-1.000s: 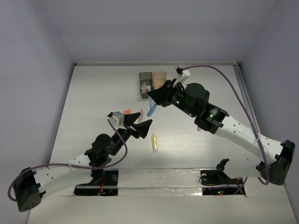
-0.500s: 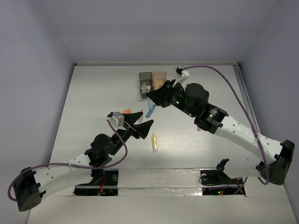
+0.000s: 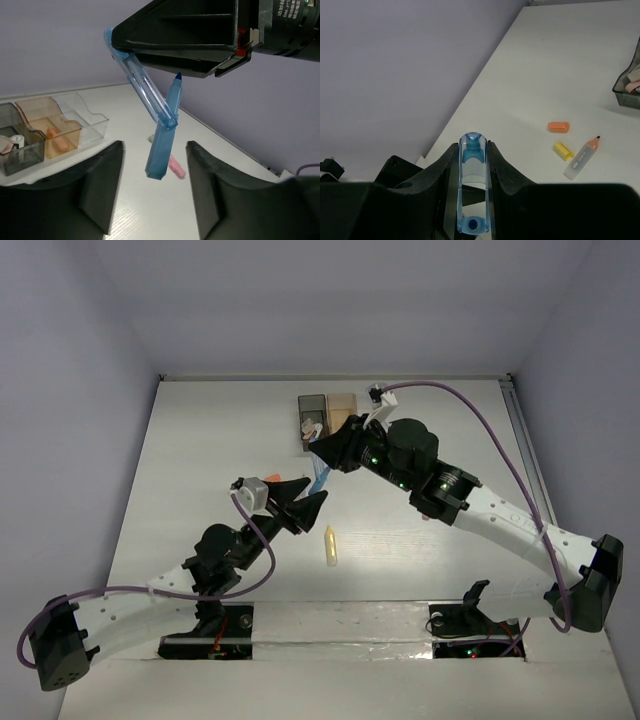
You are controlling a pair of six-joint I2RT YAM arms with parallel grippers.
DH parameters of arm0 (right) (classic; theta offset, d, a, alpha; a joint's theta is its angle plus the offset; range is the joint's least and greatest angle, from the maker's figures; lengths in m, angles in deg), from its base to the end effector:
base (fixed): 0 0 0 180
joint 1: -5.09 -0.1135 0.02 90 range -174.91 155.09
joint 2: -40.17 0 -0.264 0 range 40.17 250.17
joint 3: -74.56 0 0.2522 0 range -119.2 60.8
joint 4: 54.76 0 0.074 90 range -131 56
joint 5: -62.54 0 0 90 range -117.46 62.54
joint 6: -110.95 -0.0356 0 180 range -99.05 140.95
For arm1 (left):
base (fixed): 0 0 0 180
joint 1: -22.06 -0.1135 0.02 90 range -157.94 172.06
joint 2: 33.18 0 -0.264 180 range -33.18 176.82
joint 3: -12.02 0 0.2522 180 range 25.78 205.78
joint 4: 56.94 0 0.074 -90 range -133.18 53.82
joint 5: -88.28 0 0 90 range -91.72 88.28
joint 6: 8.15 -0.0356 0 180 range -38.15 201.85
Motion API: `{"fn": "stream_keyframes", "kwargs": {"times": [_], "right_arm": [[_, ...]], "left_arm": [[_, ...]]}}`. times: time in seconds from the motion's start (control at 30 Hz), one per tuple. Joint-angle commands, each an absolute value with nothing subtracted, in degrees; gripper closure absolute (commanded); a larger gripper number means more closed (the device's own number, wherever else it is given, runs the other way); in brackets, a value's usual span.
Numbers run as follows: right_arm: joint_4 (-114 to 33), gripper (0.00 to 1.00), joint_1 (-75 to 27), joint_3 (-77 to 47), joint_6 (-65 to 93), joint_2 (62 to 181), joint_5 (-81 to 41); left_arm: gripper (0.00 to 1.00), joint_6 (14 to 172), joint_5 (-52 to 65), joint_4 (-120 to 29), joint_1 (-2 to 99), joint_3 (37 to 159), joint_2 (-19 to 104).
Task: Sort the stationery into containers
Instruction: Close the pen cap on the pen.
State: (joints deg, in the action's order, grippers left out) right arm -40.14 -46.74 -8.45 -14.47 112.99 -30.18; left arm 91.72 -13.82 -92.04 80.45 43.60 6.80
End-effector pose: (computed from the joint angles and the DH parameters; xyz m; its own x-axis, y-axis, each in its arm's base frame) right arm 0.1864 0.2344 0.4019 -0.4771 0.3298 -0.8146 -0.5885 0.5686 0.5748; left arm 0.0925 -0.1361 0.2952 0.1061 -0.4922 -0.8640 0.7641 0.5964 -0.2459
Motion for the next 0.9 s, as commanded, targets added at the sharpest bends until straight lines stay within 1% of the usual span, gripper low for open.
{"fn": "stream_keyframes", "kwargs": {"times": [0.0,0.07,0.1,0.17,0.2,0.3,0.37,0.4,0.47,0.5,0.7,0.87], "right_arm": [[-43.81,1.0,-47.2,-8.28,-15.26,113.03,-29.13],[-43.99,1.0,-47.2,-8.19,-15.35,112.95,-28.95],[-44.08,1.0,-47.2,-8.28,-15.35,113.03,-28.86],[-44.17,1.0,-47.2,-8.55,-15.35,113.03,-28.69],[-44.25,1.0,-47.2,-8.55,-15.43,113.12,-28.51],[-44.43,1.0,-47.2,-8.55,-15.7,112.95,-27.99],[-44.6,1.0,-47.2,-8.2,-15.79,112.86,-27.98],[-44.78,1.0,-47.2,-8.02,-15.79,112.6,-27.98],[-45.22,1.0,-47.2,-7.23,-15.87,112.16,-28.25],[-46.0,1.0,-47.2,-6.79,-15.96,111.98,-28.42],[-54.08,1.0,-47.2,-0.56,-16.84,110.49,-30.18],[-56.91,1.0,-47.2,1.03,-16.23,110.92,-31.14]], "left_arm": [[0.52,90.72,-12.88,-95.91,80.24,46.61,6.98],[0.57,90.81,-12.88,-95.56,80.24,46.78,7.33],[0.64,90.81,-12.97,-95.39,80.24,46.96,7.42],[0.66,91.07,-13.06,-95.12,80.24,47.05,7.6],[0.72,91.08,-13.14,-95.03,80.24,47.05,7.6],[0.81,91.34,-14.55,-93.81,80.24,47.49,7.51],[0.85,91.69,-16.04,-92.49,80.24,47.75,6.99],[0.9,92.47,-17.87,-91.79,80.24,48.27,6.81],[0.95,93.36,-19.73,-89.68,80.24,48.72,6.02],[1.0,93.88,-20.69,-89.24,80.24,48.81,5.67],[1.0,98.8,-24.74,-88.36,80.24,48.71,4.96],[1.0,101.62,-25.8,-86.86,80.24,50.3,7.5]]}}
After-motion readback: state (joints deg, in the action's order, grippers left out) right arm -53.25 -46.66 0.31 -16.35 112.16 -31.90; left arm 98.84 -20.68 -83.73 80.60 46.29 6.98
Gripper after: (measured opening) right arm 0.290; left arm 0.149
